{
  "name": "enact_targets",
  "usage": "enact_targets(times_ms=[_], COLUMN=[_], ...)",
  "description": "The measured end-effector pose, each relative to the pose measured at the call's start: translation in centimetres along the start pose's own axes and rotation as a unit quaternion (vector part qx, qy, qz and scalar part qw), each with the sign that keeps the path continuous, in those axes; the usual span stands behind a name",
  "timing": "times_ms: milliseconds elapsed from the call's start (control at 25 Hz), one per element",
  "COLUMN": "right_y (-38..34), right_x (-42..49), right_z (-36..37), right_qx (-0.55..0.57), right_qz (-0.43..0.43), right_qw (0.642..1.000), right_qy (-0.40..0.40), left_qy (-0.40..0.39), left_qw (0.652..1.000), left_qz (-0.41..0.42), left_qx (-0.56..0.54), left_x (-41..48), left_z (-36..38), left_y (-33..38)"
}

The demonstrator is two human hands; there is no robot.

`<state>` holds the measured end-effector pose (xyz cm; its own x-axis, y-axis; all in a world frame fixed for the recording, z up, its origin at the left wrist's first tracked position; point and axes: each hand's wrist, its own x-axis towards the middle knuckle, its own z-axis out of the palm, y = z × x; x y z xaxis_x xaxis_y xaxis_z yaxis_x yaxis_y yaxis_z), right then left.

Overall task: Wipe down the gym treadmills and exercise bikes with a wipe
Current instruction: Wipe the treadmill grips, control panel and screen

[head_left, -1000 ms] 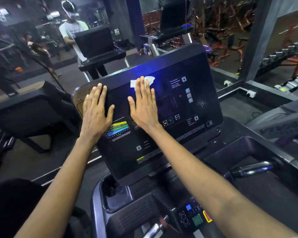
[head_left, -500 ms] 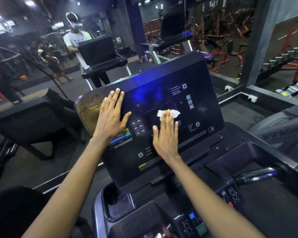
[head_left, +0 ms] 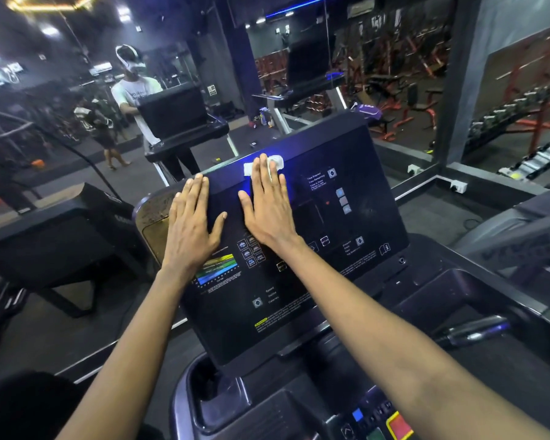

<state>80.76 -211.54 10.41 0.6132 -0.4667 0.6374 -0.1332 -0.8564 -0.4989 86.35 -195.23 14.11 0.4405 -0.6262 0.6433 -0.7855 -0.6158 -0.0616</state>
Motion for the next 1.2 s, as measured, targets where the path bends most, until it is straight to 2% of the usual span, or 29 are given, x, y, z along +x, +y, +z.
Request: enact_targets(times_ms=[160,320,480,640,720,800,880,1080,1200], right_y=[-1.1,2.3,3.5,5.6,4.8,4.1,5.5,9.9,9.2], right_x=[0.7,0.1,-3.3,-9.4,-11.9,-13.8,-15.2,-19.9,-22.9], right_z=[0.5,-0.7,-0.2,0.8,1.2,1.4,1.0,0.9,1.4], right_qx=[-0.015,-0.009,-0.019,-0.004,0.001,-0.013,-0.036,-0.040,-0.041], right_qz=[-0.023,0.119,0.132,0.230,0.213,0.133,0.097,0.252,0.218], right_qw=[1.000,0.992,0.990,0.973,0.977,0.991,0.994,0.966,0.971], right_qy=[0.005,0.048,0.037,0.034,0.018,-0.016,-0.032,-0.034,-0.085], left_qy=[0.008,-0.003,-0.040,-0.075,-0.079,-0.079,-0.077,-0.074,-0.073], left_qw=[1.000,1.000,0.997,0.991,0.990,0.990,0.991,0.993,0.994], left_qz=[0.016,0.012,0.043,0.091,0.098,0.100,0.098,0.083,0.076], left_qx=[-0.003,0.011,0.041,0.064,0.056,0.051,0.044,0.033,0.029], left_x=[0.2,0.4,1.4,2.2,2.2,2.3,2.5,2.2,2.3], left_z=[-0.1,-0.1,0.6,1.7,2.2,2.5,2.5,2.7,2.8], left_y=[-0.3,-0.2,0.9,2.6,3.3,3.8,4.2,4.4,5.0])
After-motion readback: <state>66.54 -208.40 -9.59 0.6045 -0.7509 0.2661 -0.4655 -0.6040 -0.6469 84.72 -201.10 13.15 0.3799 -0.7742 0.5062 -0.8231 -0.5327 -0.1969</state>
